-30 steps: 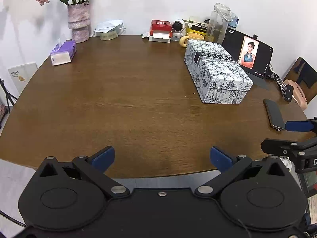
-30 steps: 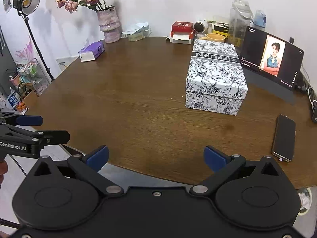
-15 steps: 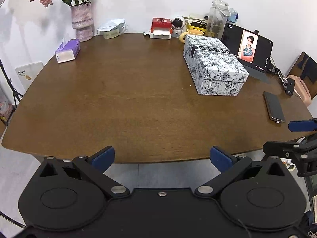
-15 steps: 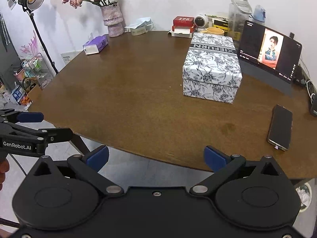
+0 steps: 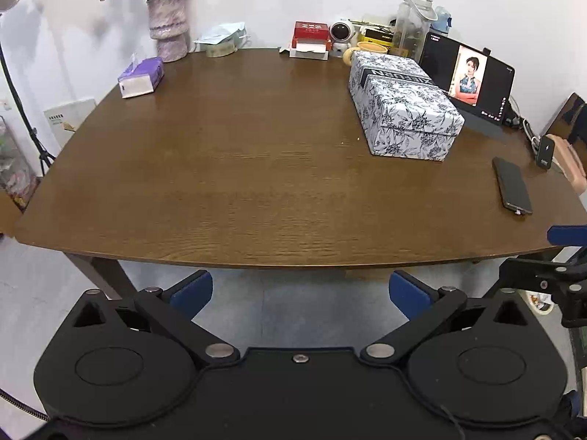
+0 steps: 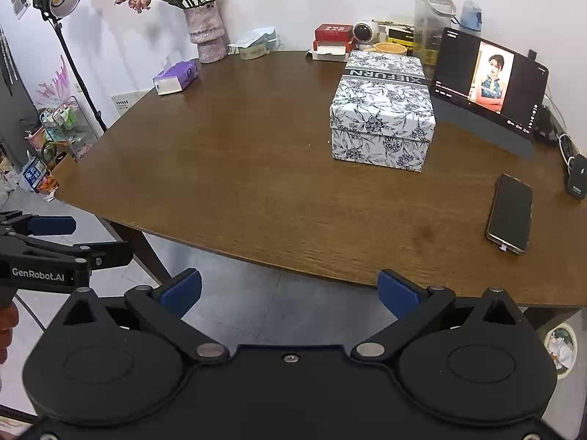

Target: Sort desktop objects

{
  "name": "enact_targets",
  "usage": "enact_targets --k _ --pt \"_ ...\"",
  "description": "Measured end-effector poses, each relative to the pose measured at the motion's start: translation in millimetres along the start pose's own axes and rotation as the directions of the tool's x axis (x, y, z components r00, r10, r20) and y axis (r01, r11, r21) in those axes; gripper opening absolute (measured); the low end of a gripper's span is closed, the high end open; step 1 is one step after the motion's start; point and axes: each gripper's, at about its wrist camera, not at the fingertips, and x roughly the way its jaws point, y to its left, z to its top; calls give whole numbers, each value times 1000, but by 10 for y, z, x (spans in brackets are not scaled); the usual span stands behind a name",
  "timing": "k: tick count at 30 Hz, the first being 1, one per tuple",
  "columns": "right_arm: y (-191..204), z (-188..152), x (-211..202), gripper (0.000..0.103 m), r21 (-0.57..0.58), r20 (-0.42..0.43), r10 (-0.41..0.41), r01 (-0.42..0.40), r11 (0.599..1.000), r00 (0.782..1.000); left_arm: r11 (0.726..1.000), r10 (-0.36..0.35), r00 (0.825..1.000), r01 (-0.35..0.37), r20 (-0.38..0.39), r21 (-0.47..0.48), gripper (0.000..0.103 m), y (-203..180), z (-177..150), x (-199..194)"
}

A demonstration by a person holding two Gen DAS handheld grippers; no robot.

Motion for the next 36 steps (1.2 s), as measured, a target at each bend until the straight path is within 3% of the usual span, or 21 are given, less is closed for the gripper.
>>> enact_targets --k 13,36 --pt "37 -126 -72 103 1 -1 0 0 1000 1000 999 36 999 -37 17 19 103 -121 -143 -115" --pt "57 -179 -37 103 -1 -2 -9 9 1000 1000 999 22 1000 -23 16 36 103 -133 -199 -89"
